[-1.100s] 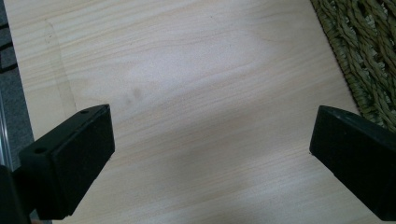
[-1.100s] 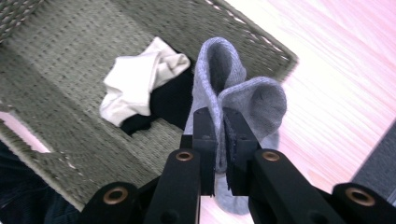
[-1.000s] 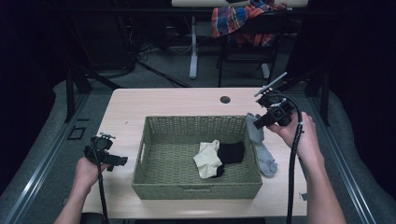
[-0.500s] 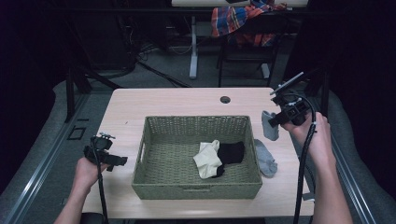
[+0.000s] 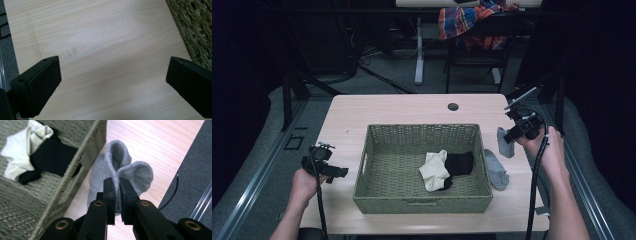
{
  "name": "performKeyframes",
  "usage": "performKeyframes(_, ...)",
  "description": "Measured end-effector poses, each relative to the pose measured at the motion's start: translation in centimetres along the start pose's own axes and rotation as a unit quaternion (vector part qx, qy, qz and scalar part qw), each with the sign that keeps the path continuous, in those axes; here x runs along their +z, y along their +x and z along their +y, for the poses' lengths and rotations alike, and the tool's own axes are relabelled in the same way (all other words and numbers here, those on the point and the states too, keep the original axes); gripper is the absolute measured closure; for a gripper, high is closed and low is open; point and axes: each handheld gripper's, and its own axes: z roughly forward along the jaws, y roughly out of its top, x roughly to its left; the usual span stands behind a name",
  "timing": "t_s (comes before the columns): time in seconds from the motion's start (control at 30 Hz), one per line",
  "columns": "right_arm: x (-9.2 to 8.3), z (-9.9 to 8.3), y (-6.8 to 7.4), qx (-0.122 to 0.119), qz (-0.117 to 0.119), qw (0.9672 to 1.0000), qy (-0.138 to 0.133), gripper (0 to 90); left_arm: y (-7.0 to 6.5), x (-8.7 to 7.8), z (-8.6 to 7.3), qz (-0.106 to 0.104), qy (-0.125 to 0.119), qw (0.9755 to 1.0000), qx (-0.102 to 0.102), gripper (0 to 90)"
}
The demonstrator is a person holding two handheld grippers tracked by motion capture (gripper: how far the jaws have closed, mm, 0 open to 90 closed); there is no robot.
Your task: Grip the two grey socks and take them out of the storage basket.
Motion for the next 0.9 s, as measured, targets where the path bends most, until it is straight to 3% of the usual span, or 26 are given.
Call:
performKeyframes(0.3, 3.1, -0.3, -1.1, 0.021, 0.009, 0.9996, 0.019, 85.0, 0.0, 0.0, 0.0, -0.001, 0.001, 1.0, 0.0, 0.2)
performKeyframes(0.9, 7.2, -0.8, -2.2, 0.033, 0.011, 0.9977, 0.058, 85.0, 0.0, 0.0, 0.0, -0.001, -0.001, 1.0, 0.0, 0.2)
